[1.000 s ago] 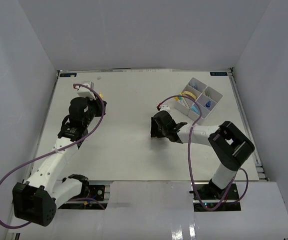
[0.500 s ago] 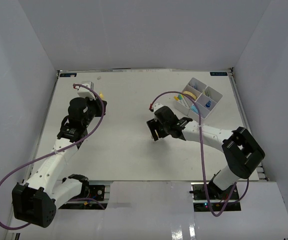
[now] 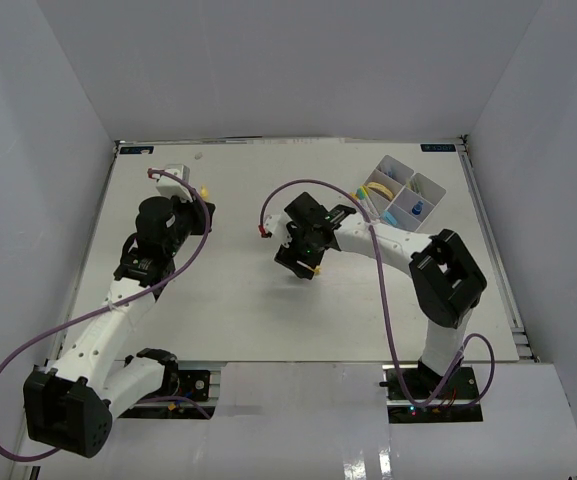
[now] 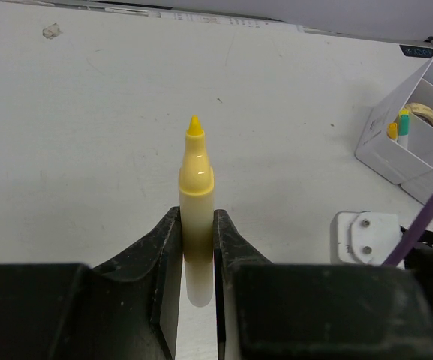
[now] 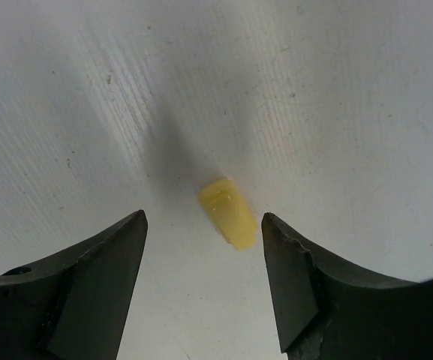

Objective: Sort the stationery into containers
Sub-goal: Pick up the pen cap from the center of the board.

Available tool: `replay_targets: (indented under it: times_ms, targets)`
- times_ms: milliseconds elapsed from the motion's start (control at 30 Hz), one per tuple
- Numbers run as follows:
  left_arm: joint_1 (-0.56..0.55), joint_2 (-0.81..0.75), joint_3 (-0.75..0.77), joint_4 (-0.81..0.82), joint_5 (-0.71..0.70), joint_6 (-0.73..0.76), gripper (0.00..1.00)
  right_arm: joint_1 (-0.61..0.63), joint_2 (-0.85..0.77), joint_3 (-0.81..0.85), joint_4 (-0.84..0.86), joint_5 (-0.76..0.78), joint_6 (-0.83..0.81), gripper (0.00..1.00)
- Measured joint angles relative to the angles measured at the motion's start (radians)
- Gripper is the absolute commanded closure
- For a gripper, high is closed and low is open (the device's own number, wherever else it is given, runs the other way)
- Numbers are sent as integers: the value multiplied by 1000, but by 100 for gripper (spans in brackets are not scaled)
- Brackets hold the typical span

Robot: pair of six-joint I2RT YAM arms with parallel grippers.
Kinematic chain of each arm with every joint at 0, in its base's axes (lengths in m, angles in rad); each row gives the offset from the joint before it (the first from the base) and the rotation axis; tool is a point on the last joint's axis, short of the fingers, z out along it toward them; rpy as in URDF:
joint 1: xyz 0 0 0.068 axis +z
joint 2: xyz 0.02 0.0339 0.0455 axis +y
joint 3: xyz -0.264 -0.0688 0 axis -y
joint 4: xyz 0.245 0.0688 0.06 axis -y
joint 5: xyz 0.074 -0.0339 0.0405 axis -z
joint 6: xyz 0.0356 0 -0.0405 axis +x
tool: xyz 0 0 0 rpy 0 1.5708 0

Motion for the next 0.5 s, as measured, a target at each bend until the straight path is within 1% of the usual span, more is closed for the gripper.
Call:
replay_targets:
  times_ms: [100,233,500]
  targets:
    - [0,-3,-1,0,0,1,96,0,49,35,-47,0,-45,33]
    - [0,-4,-1,0,0,1,96,-1,73,48,-78,0,-80,36]
    - [0,-6,-1,0,0,1,96,-6,135,56,-86,28,-102,40]
